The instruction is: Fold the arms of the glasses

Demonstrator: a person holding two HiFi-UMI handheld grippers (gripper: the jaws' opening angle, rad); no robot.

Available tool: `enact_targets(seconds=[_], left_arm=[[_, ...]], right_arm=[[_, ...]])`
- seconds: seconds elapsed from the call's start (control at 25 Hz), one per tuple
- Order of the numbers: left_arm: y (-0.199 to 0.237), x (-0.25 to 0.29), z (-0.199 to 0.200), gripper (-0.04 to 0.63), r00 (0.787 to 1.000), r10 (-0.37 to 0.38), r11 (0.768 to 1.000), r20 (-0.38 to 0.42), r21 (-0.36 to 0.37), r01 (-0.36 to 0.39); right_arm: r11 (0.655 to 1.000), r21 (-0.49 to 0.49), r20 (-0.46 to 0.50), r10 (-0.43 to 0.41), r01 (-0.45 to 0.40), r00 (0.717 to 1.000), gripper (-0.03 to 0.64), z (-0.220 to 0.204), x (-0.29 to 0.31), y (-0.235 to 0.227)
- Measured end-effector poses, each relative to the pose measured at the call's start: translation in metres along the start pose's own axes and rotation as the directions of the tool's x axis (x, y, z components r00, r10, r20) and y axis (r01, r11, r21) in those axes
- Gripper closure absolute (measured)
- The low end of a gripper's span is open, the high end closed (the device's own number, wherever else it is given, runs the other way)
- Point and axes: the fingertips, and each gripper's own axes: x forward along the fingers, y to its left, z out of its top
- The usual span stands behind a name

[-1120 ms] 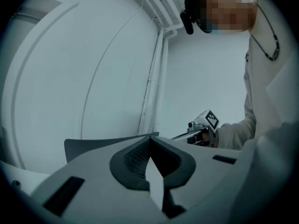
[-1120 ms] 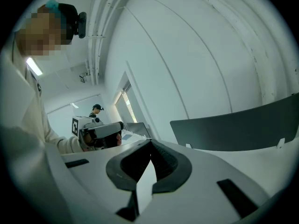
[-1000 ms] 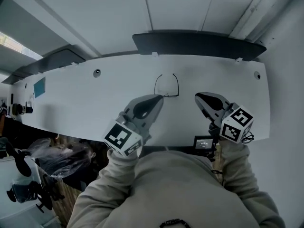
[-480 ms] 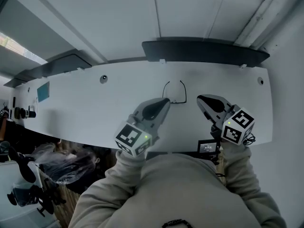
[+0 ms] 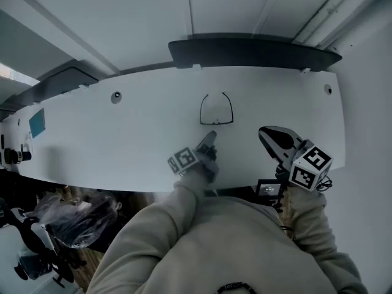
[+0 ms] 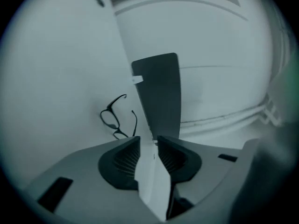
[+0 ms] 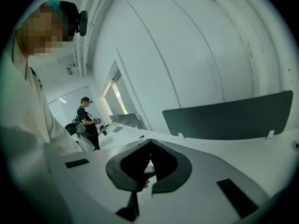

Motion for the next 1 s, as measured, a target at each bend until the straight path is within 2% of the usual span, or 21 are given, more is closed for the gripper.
enact_targets(seconds=[0.04, 0.12, 0.32, 0.56, 0.76, 0.88, 1.0], left_arm=[[0.013, 0.004, -0.001, 0.469, 1.000, -0.008, 0.997, 0.018, -0.083, 0.009], [0.034, 0.013, -0.001, 0.414, 0.998, -0.008, 0.982, 0.058, -0.189, 0.018], [0.078, 0.039, 0.000, 0.379, 0.992, 0.027, 0.942, 0.124, -0.335, 0.016], [0.088, 0.060, -0.001, 0.379, 0.989, 0.078, 0.911, 0.128, -0.412, -0.018], [0.089, 0.074, 0.001, 0.384, 0.987, 0.090, 0.907, 0.131, -0.421, -0.027], [0.090, 0.077, 0.004, 0.452, 0.987, 0.104, 0.917, 0.121, -0.396, -0.048], [0.091, 0.079, 0.008, 0.473, 0.987, 0.109, 0.927, 0.120, -0.370, -0.057]], right_arm=[[1.000, 0.007, -0.009, -0.019, 0.019, 1.000, 0.597, -0.004, -0.005, -0.003], [0.998, 0.025, -0.028, -0.060, 0.060, 0.998, 0.597, -0.013, -0.014, -0.011], [0.990, 0.070, -0.065, -0.121, 0.126, 0.990, 0.597, -0.037, -0.028, -0.025], [0.976, 0.117, -0.058, -0.180, 0.186, 0.982, 0.597, -0.046, -0.047, -0.044], [0.969, 0.136, -0.035, -0.202, 0.205, 0.979, 0.597, -0.044, -0.059, -0.052], [0.968, 0.140, -0.032, -0.206, 0.208, 0.978, 0.597, -0.043, -0.062, -0.053], [0.967, 0.152, -0.036, -0.203, 0.207, 0.978, 0.597, -0.047, -0.062, -0.053]])
